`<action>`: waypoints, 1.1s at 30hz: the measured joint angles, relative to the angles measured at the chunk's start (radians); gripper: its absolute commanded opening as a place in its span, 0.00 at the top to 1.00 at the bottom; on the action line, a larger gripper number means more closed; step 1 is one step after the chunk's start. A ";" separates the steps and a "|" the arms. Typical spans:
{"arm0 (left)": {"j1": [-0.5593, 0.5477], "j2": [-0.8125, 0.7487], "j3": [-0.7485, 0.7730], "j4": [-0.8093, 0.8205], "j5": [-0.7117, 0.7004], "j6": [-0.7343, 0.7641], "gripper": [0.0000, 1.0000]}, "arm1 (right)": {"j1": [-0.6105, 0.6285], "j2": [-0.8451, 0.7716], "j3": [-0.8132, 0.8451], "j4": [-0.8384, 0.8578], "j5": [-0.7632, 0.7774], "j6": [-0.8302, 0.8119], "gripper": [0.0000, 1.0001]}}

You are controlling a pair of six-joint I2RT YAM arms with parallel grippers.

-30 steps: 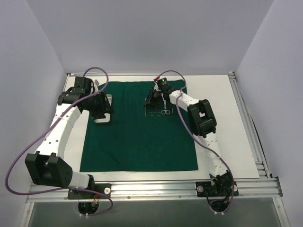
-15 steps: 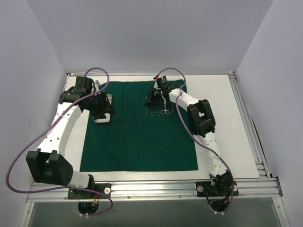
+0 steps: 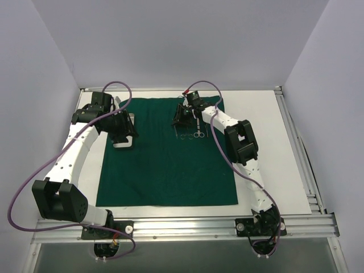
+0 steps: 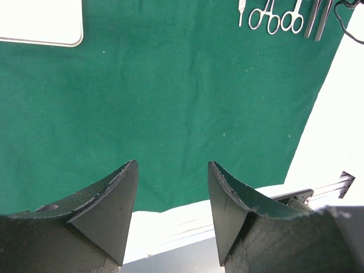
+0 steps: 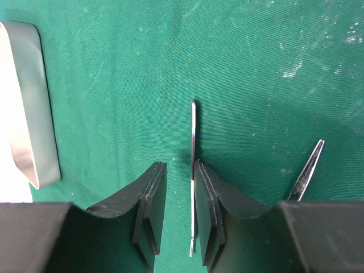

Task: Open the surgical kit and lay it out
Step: Place the medical item in the surgical kit.

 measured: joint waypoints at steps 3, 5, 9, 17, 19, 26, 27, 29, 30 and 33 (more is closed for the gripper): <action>0.000 0.000 0.000 0.000 0.000 0.000 0.39 | 0.000 0.000 0.001 -0.003 0.000 0.000 0.72; 0.000 0.000 0.000 0.000 0.000 0.000 0.39 | 0.000 0.000 0.001 -0.003 0.000 0.000 0.71; 0.000 0.000 0.000 0.000 0.000 0.000 0.39 | 0.000 0.000 0.003 -0.006 0.003 -0.001 0.71; 0.000 0.000 -0.008 0.008 0.000 -0.001 0.39 | 0.002 -0.008 0.001 -0.022 0.029 -0.026 0.71; 0.000 0.000 -0.013 0.009 0.000 -0.003 0.39 | 0.002 -0.026 -0.024 -0.027 0.040 -0.037 0.71; 0.000 0.000 -0.028 0.015 0.000 -0.016 0.39 | 0.002 -0.090 -0.103 -0.063 0.078 -0.071 0.71; 0.000 0.000 -0.029 0.016 0.000 -0.018 0.39 | 0.002 -0.095 -0.110 -0.068 0.080 -0.073 0.71; 0.000 0.000 -0.029 0.016 0.000 -0.020 0.39 | 0.005 -0.105 -0.124 -0.069 0.080 -0.076 0.71; 0.000 0.000 -0.029 0.017 0.000 -0.021 0.39 | 0.008 -0.110 -0.133 -0.070 0.080 -0.076 0.71; 0.000 0.000 -0.029 0.019 0.000 -0.023 0.39 | 0.009 -0.136 -0.176 -0.064 0.079 -0.076 0.72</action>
